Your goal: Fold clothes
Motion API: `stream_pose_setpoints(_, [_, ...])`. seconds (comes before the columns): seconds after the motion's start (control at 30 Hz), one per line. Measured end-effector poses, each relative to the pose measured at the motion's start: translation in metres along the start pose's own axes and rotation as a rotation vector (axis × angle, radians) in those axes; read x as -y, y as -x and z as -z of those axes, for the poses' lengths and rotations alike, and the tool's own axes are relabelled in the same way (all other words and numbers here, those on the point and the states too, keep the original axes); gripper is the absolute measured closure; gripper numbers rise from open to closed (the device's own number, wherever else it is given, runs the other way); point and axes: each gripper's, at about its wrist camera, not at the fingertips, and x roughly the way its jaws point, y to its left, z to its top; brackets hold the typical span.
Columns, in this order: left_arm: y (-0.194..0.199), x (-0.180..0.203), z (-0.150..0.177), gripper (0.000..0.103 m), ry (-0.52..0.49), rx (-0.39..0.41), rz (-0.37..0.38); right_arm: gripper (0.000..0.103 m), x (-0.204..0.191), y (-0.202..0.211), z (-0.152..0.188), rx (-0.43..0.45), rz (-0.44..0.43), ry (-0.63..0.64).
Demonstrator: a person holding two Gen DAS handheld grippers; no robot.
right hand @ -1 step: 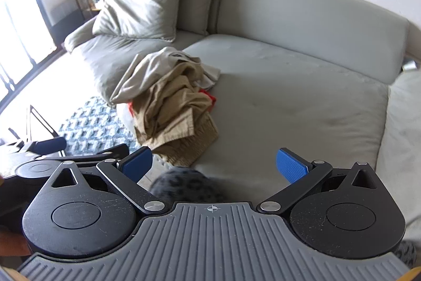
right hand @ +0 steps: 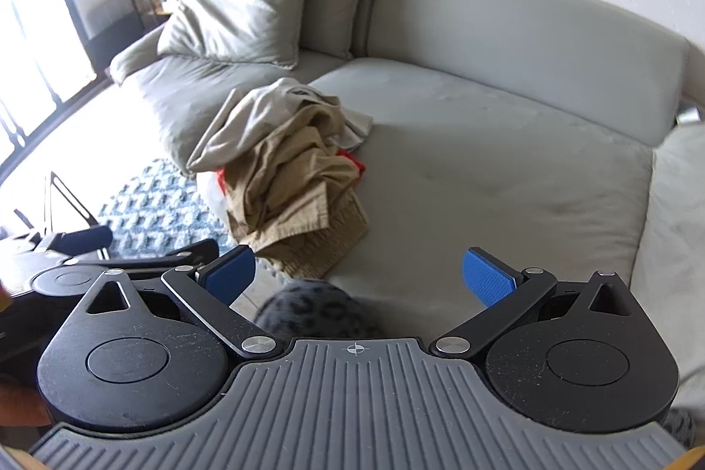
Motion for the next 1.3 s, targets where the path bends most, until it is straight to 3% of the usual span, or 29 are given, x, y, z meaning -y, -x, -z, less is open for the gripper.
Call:
stream_pose_setpoints(0.37, [-0.013,-0.019,-0.006,0.001,0.109,0.032,-0.021,0.000,-0.015,-0.018,-0.014,-0.019,-0.013,0.062])
stream_pose_setpoints(1.3, [-0.018,-0.013,-0.004,0.002,0.072,0.018,-0.047,0.000,-0.009,-0.028,-0.011,-0.019,-0.046,0.029])
